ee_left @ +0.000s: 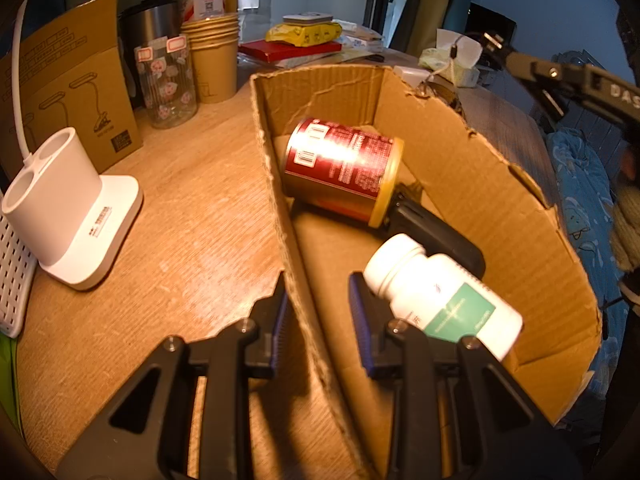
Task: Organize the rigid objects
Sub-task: 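Lift the flashlight and carry it over the cardboard box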
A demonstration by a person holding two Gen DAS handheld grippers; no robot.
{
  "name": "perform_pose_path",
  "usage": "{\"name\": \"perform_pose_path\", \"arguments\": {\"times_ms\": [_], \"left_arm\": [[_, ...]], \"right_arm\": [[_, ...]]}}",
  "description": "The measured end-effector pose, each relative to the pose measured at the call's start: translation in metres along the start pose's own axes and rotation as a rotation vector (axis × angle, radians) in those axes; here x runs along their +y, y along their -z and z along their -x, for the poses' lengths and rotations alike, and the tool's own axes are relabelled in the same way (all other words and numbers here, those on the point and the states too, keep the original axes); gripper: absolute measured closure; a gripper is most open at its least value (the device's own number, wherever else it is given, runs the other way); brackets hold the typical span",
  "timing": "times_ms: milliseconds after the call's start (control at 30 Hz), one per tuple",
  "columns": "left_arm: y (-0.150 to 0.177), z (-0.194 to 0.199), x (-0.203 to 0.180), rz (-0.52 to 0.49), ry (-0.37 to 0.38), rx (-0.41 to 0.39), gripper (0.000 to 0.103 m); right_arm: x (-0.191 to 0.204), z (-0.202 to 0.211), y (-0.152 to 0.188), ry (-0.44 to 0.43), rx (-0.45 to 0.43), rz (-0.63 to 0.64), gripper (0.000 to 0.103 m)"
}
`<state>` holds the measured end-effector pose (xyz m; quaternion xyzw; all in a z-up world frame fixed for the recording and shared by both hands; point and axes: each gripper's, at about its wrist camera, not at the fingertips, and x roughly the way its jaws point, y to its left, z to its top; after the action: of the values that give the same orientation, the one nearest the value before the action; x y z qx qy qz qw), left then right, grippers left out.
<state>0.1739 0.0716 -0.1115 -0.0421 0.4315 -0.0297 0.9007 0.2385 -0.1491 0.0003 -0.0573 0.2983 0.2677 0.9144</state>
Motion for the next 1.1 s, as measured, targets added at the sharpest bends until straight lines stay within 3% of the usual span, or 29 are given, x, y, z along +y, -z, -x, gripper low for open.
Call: {"name": "perform_pose_path", "arguments": {"times_ms": [733, 1100], "left_arm": [[0.0, 0.0, 0.0, 0.0, 0.0, 0.0, 0.073], [0.0, 0.0, 0.0, 0.0, 0.0, 0.0, 0.073]], "right_arm": [[0.05, 0.035, -0.004, -0.105, -0.064, 0.06, 0.082], [0.068, 0.021, 0.011, -0.144, -0.018, 0.054, 0.082]]}}
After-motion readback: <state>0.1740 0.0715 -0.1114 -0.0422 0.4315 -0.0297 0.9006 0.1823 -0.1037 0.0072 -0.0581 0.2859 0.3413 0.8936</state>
